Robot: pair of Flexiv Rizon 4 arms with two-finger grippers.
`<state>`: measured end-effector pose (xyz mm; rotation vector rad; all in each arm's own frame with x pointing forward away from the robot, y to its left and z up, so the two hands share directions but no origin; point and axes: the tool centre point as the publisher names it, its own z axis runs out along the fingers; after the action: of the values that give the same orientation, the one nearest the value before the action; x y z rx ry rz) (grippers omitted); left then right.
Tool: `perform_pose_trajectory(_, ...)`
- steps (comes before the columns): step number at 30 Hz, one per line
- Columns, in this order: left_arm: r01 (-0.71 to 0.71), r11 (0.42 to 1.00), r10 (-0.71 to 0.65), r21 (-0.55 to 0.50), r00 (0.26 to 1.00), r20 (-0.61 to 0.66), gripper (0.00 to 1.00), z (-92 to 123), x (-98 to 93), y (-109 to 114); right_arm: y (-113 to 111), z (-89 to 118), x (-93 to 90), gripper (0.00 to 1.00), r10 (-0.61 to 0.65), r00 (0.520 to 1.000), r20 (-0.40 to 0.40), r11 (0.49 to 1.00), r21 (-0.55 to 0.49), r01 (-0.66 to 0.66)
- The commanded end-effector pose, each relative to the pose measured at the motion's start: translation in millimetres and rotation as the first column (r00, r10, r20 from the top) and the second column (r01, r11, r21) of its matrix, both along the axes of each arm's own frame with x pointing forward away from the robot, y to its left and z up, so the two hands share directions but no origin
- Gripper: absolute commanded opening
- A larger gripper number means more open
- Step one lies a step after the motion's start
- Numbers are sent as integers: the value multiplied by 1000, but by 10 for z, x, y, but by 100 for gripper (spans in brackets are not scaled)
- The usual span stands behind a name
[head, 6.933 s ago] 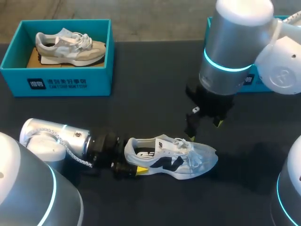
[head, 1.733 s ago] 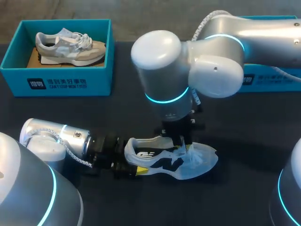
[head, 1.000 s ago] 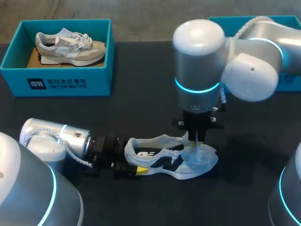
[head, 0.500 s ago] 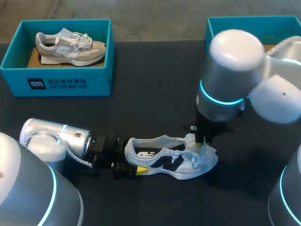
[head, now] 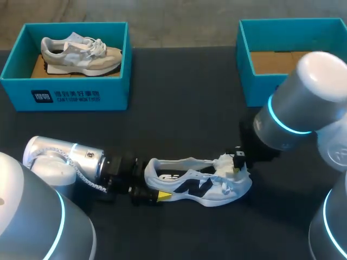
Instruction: Take the shoe out of the shoebox, open the shoe tongue, remove and reinsert the insole, then place the shoe into the shoebox
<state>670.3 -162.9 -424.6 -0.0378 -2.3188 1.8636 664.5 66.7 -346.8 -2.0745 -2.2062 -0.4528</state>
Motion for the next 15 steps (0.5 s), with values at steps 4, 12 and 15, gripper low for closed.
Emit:
perform_pose_trajectory(4, 0, 1000, 0, 0, 1000, 0, 0, -40, -13, 32, -165, -29, -56, 7, 114, 993, 24, 825, 555, -108)
perform_pose_trajectory(12, 0, 1000, 0, 0, 1000, 0, 0, -40, -13, 32, -169, -58, -126, 24, 115, 993, 41, 800, 588, -117)
perform_pose_trajectory(15, 0, 1000, 0, 0, 1000, 0, 0, -40, -13, 32, -137, 4, -166, 72, 112, 992, 50, 809, 575, -120)
